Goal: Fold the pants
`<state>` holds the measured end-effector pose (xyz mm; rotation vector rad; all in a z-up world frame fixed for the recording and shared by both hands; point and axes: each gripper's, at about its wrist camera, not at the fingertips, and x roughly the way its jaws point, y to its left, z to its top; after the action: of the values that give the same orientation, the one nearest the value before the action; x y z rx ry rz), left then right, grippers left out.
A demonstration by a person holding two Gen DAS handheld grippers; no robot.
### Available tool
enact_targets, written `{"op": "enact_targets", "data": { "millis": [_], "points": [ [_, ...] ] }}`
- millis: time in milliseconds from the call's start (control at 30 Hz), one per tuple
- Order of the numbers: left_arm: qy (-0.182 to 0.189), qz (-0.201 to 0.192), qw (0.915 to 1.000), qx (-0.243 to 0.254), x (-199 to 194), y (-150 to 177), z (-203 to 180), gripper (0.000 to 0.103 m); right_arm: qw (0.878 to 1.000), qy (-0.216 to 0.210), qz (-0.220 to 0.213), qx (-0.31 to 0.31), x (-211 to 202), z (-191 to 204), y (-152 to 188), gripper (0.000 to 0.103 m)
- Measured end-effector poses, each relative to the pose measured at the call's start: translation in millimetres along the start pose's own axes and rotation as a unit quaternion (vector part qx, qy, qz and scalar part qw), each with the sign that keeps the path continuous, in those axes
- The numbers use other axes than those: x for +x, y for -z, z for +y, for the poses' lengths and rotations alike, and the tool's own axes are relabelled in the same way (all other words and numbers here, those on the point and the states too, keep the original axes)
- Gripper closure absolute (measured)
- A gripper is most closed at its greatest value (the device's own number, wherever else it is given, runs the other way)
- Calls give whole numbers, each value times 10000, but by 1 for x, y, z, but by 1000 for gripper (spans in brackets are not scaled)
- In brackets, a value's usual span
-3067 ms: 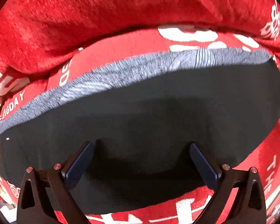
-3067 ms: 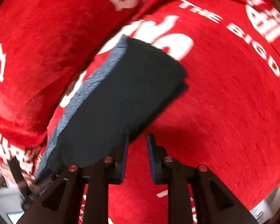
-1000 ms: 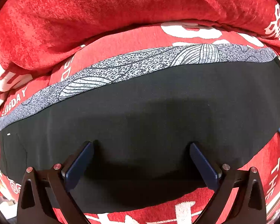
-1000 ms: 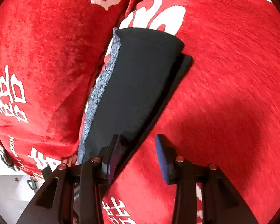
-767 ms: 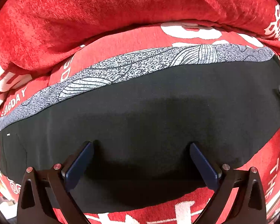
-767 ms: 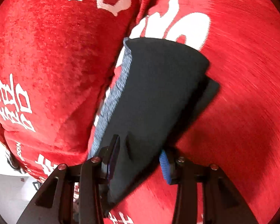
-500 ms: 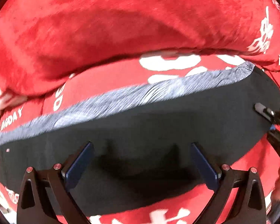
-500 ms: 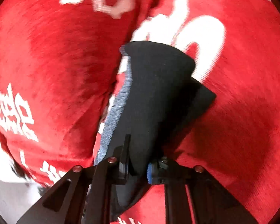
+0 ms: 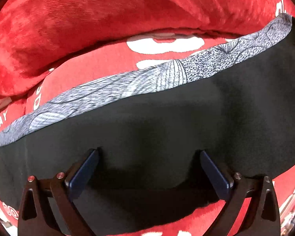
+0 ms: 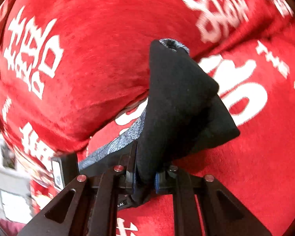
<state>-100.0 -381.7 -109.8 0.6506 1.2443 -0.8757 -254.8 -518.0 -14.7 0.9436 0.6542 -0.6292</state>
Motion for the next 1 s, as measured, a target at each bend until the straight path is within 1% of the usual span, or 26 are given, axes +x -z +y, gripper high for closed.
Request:
{"op": "enact_targets", "data": {
  "millis": [67, 100, 133, 233, 300, 333, 367, 433, 500, 533, 567, 633, 700, 733, 767, 800, 833, 867, 900, 933, 967, 1000],
  "points": [
    [159, -193, 9996, -101, -17, 5, 17, 0, 9989, 167, -28, -444, -6, 23, -1, 89],
    [171, -268, 9994, -116, -24, 6, 25, 0, 9973, 262, -31, -691, -9, 35, 0, 89],
    [151, -377, 9991, -141, -34, 9, 36, 0, 9950, 351, -34, -933, -10, 48, 2, 89],
    [93, -543, 9981, -271, -55, 16, 76, 0, 9849, 631, -3, -1611, -9, 85, 12, 89],
    [-3, -596, 9975, -376, -66, 21, 104, 0, 9757, 837, 5, -2026, -5, 111, 24, 89],
    [-106, -628, 9969, -458, -73, 25, 126, 0, 9720, 912, 15, -2166, -3, 122, 29, 89],
    [-156, -644, 9965, -504, -76, 31, 137, 0, 9670, 1013, 24, -2336, 1, 135, 36, 89],
    [-328, -652, 9952, -660, -83, 40, 171, 0, 9586, 1162, 62, -2599, 11, 158, 48, 89],
    [-501, -585, 9932, -872, -86, 55, 208, 0, 9466, 1301, 120, -2948, 27, 186, 67, 89],
    [-543, -529, 9922, -984, -86, 63, 221, 0, 9406, 1378, 151, -3099, 35, 196, 76, 89],
    [-565, -444, 9907, -1152, -87, 71, 238, 0, 9331, 1459, 212, -3279, 49, 210, 89, 89],
    [-611, -310, 9876, -1411, -88, 87, 270, 0, 9260, 1519, 360, -3437, 78, 228, 111, 87],
    [-674, -255, 9854, -1542, -87, 97, 291, 0, 9082, 1813, 586, -3726, 114, 241, 141, 84],
    [-712, -217, 9843, -1600, -85, 103, 301, 0, 8915, 2069, 728, -3964, 137, 249, 162, 83],
    [-730, -189, 9835, -1644, -82, 107, 305, 0, 8775, 2288, 813, -4137, 154, 256, 176, 77],
    [-733, -165, 9828, -1690, -79, 110, 311, 0, 8606, 2547, 847, -4328, 166, 260, 191, 74],
    [-719, -152, 9822, -1731, -79, 114, 317, 0, 8400, 2839, 840, -4547, 175, 263, 204, 73],
    [-698, -150, 9820, -1746, -79, 116, 321, 0, 8159, 3147, 779, -4788, 181, 269, 218, 70],
    [-674, -161, 9821, -1750, -80, 116, 324, 0, 8010, 3300, 726, -4943, 181, 276, 227, 68],
    [-646, -184, 9825, -1738, -82, 116, 325, 0, 7946, 3314, 693, -5040, 177, 284, 234, 68],
    [-613, -201, 9831, -1715, -84, 115, 325, 0, 7963, 3181, 668, -5102, 167, 294, 241, 68],
    [-548, -215, 9841, -1675, -85, 113, 325, 0, 8005, 3029, 658, -5130, 157, 301, 244, 68]
  ]
}}
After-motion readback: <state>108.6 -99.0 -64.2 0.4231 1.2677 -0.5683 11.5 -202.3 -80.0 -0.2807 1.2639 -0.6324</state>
